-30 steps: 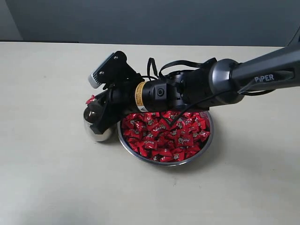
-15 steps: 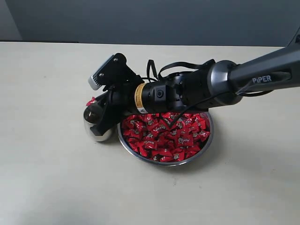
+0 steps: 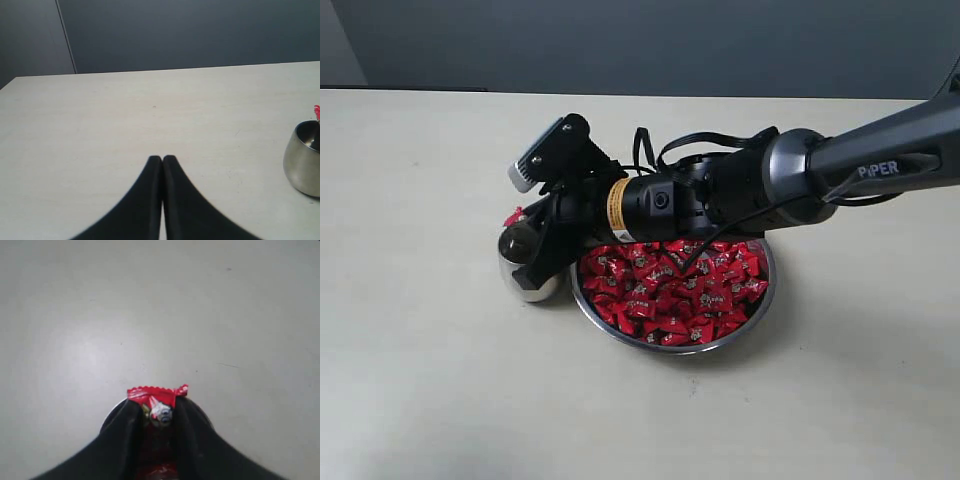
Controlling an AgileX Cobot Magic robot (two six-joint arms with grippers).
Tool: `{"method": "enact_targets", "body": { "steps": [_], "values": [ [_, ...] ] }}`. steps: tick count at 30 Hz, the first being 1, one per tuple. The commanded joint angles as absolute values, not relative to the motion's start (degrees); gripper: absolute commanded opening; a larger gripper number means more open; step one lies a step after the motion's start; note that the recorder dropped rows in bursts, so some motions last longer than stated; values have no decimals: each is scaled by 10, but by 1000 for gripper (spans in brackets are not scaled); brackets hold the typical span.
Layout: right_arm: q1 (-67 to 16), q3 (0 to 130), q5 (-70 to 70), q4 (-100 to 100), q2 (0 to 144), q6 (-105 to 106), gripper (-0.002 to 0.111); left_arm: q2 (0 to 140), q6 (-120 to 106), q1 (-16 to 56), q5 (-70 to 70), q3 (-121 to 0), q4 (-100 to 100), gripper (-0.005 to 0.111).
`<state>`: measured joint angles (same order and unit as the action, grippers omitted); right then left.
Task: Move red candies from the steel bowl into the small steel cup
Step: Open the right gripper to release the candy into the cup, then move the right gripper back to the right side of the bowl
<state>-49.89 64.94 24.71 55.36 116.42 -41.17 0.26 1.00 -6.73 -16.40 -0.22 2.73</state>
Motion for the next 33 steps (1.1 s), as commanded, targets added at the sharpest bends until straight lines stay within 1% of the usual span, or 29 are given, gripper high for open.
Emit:
{"method": "enact_targets", "body": {
  "steps": [1, 2, 7, 14, 15, 16, 17, 18, 23, 26, 30, 33],
  "values": [
    [-498, 652, 249, 550, 1164, -411, 45, 0, 11, -68, -163, 0, 26, 0],
    [-498, 652, 245, 546, 1164, -411, 47, 0, 11, -68, -163, 0, 26, 0],
    [-498, 652, 240, 545, 1164, -411, 41, 0, 11, -68, -163, 0, 26, 0],
    [-498, 652, 238, 534, 1164, -411, 39, 0, 11, -68, -163, 0, 26, 0],
    [-498, 652, 238, 520, 1164, -411, 31, 0, 11, -68, -163, 0, 26, 0],
    [-498, 652, 236, 507, 1164, -411, 19, 0, 11, -68, -163, 0, 26, 0],
    [-498, 652, 231, 506, 1164, -411, 11, 0, 11, -68, -163, 0, 26, 0],
    [-498, 652, 224, 505, 1163, -413, 0, 0, 11, -68, -163, 0, 26, 0],
    [-494, 645, 202, 468, 1148, -420, -1, 0, 11, -68, -163, 0, 26, 0],
    [-480, 616, 216, 447, 1128, -409, -1, 0, 11, -68, -163, 0, 26, 0],
    [-441, 545, 262, 355, 1088, -340, -1, 0, 11, -68, -163, 0, 26, 0],
    [-415, 484, 283, 332, 1053, -303, -1, 0, 11, -68, -163, 0, 26, 0]
  ]
}}
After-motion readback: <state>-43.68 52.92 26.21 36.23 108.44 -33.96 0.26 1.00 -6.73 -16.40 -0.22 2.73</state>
